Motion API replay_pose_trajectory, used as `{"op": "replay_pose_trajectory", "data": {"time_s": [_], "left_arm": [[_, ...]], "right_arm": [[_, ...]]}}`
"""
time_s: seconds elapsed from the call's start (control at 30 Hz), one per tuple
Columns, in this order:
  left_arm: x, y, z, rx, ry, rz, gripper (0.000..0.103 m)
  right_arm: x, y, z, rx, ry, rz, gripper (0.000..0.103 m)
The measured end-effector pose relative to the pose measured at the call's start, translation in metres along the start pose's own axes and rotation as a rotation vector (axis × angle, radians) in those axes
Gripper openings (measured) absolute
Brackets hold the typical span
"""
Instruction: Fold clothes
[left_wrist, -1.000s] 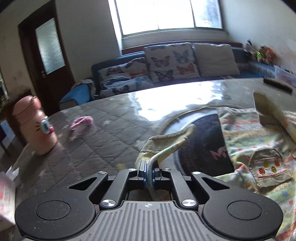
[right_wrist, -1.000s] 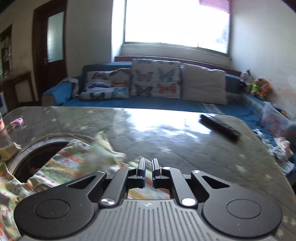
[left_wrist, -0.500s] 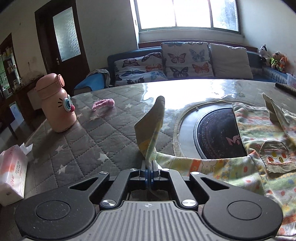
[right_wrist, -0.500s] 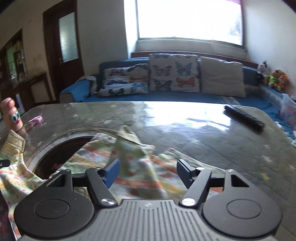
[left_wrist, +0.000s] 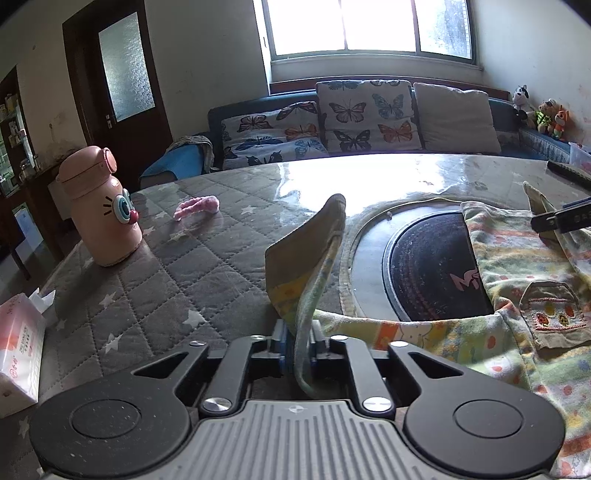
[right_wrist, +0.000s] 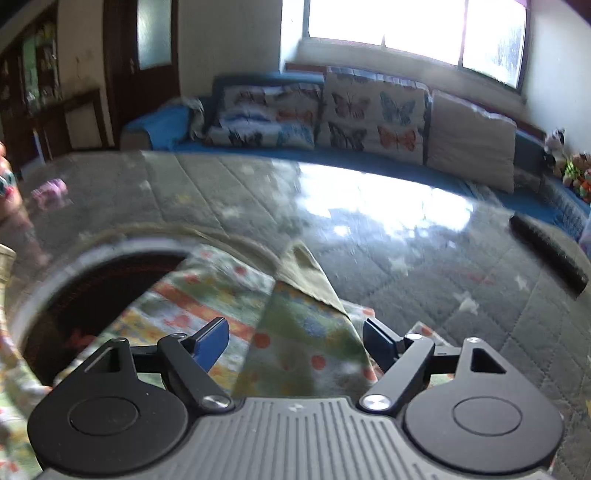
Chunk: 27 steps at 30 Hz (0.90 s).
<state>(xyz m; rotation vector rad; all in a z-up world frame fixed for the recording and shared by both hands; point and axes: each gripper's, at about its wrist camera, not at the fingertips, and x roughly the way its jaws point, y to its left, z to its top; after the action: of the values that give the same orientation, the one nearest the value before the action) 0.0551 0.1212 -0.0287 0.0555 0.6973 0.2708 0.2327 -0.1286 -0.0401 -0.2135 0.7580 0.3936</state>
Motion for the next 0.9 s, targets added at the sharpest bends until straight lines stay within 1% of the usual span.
{"op": "replay_pose_trajectory", "data": {"time_s": [0.03,0.17,0.2,0.27,0.3,0.37,0.43,0.47,0.5,0.53,0.63,0.73,0.77,0.8,0.9], "left_arm": [[0.0,-0.001,0.0,0.003,-0.003,0.0,0.034],[0.0,-0.003,0.003,0.013,-0.013,-0.004,0.035],[0.001,-0.003,0.004,0.015,-0.015,-0.003,0.035],[0.001,-0.005,0.006,0.017,-0.019,-0.004,0.035],[0.001,-0.006,0.008,0.021,-0.022,-0.008,0.035],[0.002,-0.009,0.01,0.034,-0.026,-0.014,0.035],[0.005,-0.013,0.01,0.055,-0.026,-0.02,0.035],[0.008,-0.015,0.01,0.068,-0.023,-0.025,0.035],[0.01,-0.017,0.01,0.08,-0.021,-0.029,0.036],[0.013,-0.019,0.01,0.089,-0.014,-0.028,0.036],[0.023,-0.021,0.009,0.098,0.002,-0.024,0.036],[0.026,-0.02,0.01,0.105,-0.004,-0.034,0.034],[0.026,-0.019,0.01,0.105,-0.007,-0.038,0.027],[0.025,-0.019,0.01,0.105,-0.009,-0.042,0.016],[0.024,-0.016,0.011,0.091,-0.015,-0.039,0.005]], "right_arm": [[0.004,-0.002,-0.002,0.002,0.016,-0.007,0.08],[0.005,-0.01,-0.007,0.011,0.028,-0.038,0.072],[0.004,-0.012,-0.008,0.012,0.025,-0.045,0.066],[0.0,-0.014,-0.008,0.015,0.025,-0.04,0.058],[-0.002,-0.014,-0.008,0.014,0.023,-0.04,0.051],[-0.007,-0.014,-0.009,0.008,0.015,-0.045,0.044],[-0.013,-0.017,-0.011,0.023,0.001,-0.035,0.032],[-0.016,-0.018,-0.011,0.032,-0.003,-0.029,0.03],[-0.019,-0.021,-0.011,0.039,-0.009,-0.027,0.024],[-0.022,-0.022,-0.012,0.045,-0.014,-0.026,0.02],[-0.031,-0.027,-0.014,0.059,-0.026,-0.023,0.018],[-0.044,-0.034,-0.019,0.083,-0.057,-0.021,0.018],[-0.05,-0.038,-0.02,0.095,-0.066,-0.021,0.018],[-0.056,-0.042,-0.022,0.106,-0.076,-0.021,0.018],[-0.078,-0.056,-0.028,0.146,-0.111,-0.028,0.018]]}}
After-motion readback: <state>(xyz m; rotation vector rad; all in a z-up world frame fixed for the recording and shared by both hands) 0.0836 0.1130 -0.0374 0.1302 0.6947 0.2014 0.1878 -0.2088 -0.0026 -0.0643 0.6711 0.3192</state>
